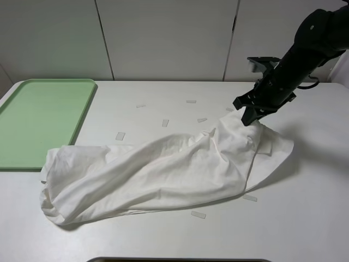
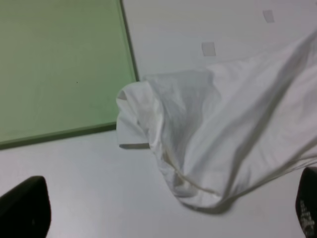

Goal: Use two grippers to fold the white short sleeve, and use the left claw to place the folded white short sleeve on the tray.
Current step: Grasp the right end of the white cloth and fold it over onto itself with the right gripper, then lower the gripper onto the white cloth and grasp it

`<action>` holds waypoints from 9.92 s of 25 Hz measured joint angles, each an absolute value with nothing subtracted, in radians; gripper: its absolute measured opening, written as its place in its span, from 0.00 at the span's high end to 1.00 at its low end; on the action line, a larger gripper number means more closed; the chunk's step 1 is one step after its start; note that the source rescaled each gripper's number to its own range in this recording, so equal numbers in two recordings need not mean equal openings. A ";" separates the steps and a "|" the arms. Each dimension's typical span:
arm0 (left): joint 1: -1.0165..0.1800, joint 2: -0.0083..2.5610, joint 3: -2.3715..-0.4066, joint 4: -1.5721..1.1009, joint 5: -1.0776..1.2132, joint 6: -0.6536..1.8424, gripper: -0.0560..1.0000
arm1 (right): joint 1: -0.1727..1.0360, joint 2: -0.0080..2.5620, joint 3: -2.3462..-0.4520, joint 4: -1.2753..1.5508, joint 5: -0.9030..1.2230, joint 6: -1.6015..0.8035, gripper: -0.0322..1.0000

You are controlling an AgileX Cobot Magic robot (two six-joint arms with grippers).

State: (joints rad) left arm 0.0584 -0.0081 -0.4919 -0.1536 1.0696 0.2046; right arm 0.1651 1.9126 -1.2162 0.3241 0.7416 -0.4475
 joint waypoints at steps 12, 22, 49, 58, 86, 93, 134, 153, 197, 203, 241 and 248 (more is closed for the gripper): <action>0.058 -0.008 -0.492 -0.154 1.070 0.205 0.00 | 0.360 1.891 -1.216 0.320 0.763 -0.146 0.88; 0.058 -0.008 -0.492 -0.153 1.070 0.205 0.00 | 0.531 1.891 -1.216 0.321 0.785 -0.061 0.88; 0.058 -0.008 -0.492 -0.131 1.070 0.205 0.00 | 0.610 1.978 -1.213 0.518 0.601 -0.056 0.88; 0.058 -0.008 -0.492 -0.113 1.070 0.205 0.00 | 0.643 1.978 -1.213 0.540 0.556 -0.056 0.88; 0.058 -0.008 -0.492 -0.037 1.069 0.205 0.00 | 0.654 1.946 -1.213 0.813 0.772 -0.868 0.38; 0.058 -0.008 -0.492 -0.037 1.069 0.205 0.00 | 0.643 1.886 -1.213 0.535 0.815 -0.676 0.38; 0.058 -0.008 -0.492 0.015 1.069 0.205 0.00 | 0.688 1.933 -1.059 -0.086 0.398 0.020 0.38; 0.058 -0.008 -0.492 0.015 1.068 0.205 0.00 | 0.667 1.839 -1.022 -0.142 0.312 0.102 0.38; 0.058 -0.008 -0.492 0.015 1.062 0.205 0.00 | 0.166 0.095 -0.684 0.014 0.996 0.000 0.00; 0.058 -0.008 -0.492 0.015 1.061 0.205 0.00 | 0.170 -0.008 -0.675 -0.023 1.106 0.000 0.00; 0.058 -0.008 -0.492 0.013 1.054 0.205 0.00 | 0.213 -0.008 -0.497 -0.047 1.031 0.020 0.00; 0.057 -0.008 -0.492 0.013 1.054 0.205 0.00 | 0.213 -0.008 -0.497 -0.047 1.031 0.020 0.00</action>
State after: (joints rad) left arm 0.0571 -0.0081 -0.4919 0.0133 1.0537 0.2046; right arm 0.2126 -0.0076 -0.4969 -0.0467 1.0308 0.0198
